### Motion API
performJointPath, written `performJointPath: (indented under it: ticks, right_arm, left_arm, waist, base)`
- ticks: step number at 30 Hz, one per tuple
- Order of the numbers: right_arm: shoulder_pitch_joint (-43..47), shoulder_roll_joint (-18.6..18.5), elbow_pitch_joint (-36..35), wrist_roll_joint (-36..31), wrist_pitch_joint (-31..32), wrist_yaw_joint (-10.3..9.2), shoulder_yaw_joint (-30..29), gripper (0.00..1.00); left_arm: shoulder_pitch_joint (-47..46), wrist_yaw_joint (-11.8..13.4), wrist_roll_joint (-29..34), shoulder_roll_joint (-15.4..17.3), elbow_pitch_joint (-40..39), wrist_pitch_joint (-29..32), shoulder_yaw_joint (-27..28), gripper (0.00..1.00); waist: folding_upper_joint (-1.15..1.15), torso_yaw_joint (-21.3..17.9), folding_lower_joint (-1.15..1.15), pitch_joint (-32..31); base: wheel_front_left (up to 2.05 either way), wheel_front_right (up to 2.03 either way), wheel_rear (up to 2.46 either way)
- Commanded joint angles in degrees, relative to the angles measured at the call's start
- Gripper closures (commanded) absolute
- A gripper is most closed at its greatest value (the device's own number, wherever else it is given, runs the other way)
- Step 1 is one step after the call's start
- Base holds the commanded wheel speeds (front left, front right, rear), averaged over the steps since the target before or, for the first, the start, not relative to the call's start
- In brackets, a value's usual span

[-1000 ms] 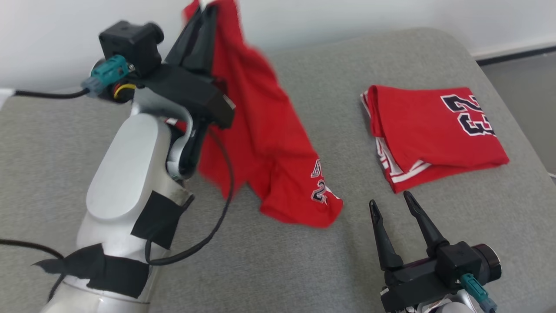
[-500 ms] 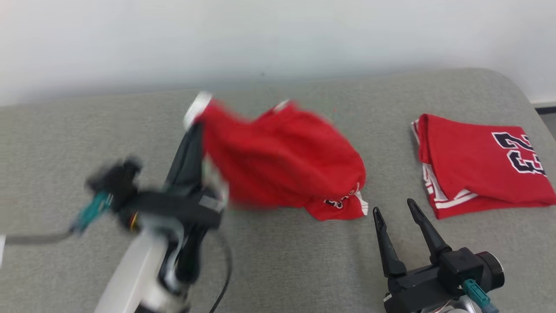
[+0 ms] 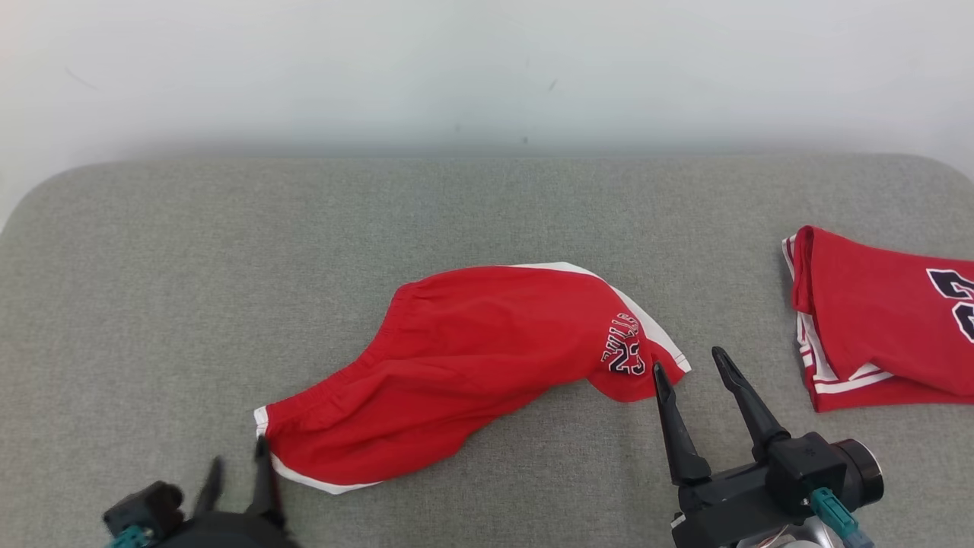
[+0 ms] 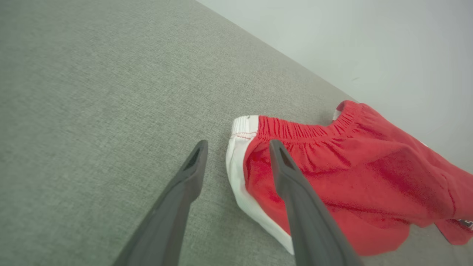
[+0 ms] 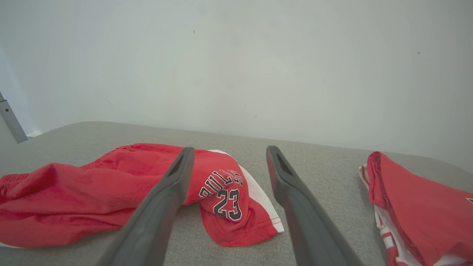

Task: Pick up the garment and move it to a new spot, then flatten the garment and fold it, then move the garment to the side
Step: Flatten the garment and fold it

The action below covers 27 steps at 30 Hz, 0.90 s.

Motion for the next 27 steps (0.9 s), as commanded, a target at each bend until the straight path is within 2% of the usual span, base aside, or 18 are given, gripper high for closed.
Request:
performJointPath:
  ticks: [1, 4, 6, 11, 14, 18, 23, 27]
  right_arm:
    - [0.91, -0.04, 0.13, 0.18, 0.13, -0.13, 0.10, 0.00]
    - [1.08, -0.03, 0.34, 0.38, 0.16, -0.13, 0.44, 0.00]
    - [1.06, -0.04, 0.42, 0.52, 0.11, -0.13, 0.65, 0.00]
    - [0.98, -0.03, 0.53, 0.62, -0.04, -0.13, 0.72, 0.00]
    - [0.46, -0.06, 0.17, 0.43, -0.04, -0.13, 1.00, 0.00]
    - [-0.40, -0.02, -0.14, 0.48, 0.10, -0.13, 1.69, 0.00]
    - [-1.35, -0.06, 0.09, 0.51, -0.09, -0.13, 1.56, 0.00]
    - [-1.44, -0.08, 0.20, 0.82, -0.46, -0.13, 1.17, 0.00]
  left_arm:
    - [0.68, 0.81, 0.95, 1.18, 0.19, 0.47, 0.23, 0.00]
    - [0.78, 5.23, 2.67, 4.46, -0.21, 4.28, 0.25, 0.00]
    - [0.68, 6.85, 2.52, 5.95, -2.03, 6.39, 0.95, 0.00]
    - [-4.19, 5.34, 1.29, 8.08, -7.57, 12.73, -0.28, 0.00]
    - [-8.55, 5.08, 2.09, 7.70, -8.37, 17.17, -2.80, 0.00]
    - [-15.34, 4.98, 1.80, 7.65, -5.09, 25.17, -5.68, 0.00]
    - [-22.69, 3.93, 0.93, 7.83, 1.31, 33.16, -7.69, 0.00]
    - [-27.18, 4.20, 1.74, 8.79, 5.67, 38.64, -9.35, 0.00]
  waist:
    - [0.00, 0.32, 0.01, -0.39]
    - [0.00, 0.20, 0.01, -0.96]
    - [0.00, -0.14, 0.01, -1.27]
    - [0.00, -1.38, 0.01, -1.18]
    - [0.00, -3.33, 0.01, -0.74]
    - [0.00, -7.56, 0.01, 0.52]
    - [0.00, -13.63, 0.01, 2.73]
    - [0.00, -17.81, 0.01, 4.00]
  base:
    - [0.00, 0.00, 0.00]
    - [0.00, 0.00, 0.00]
    - [0.00, 0.00, 0.00]
    - [0.00, 0.00, 0.00]
    - [0.00, 0.00, 0.00]
    - [0.00, 0.00, 0.00]
    - [0.00, 0.00, 0.00]
    - [0.00, 0.00, 0.00]
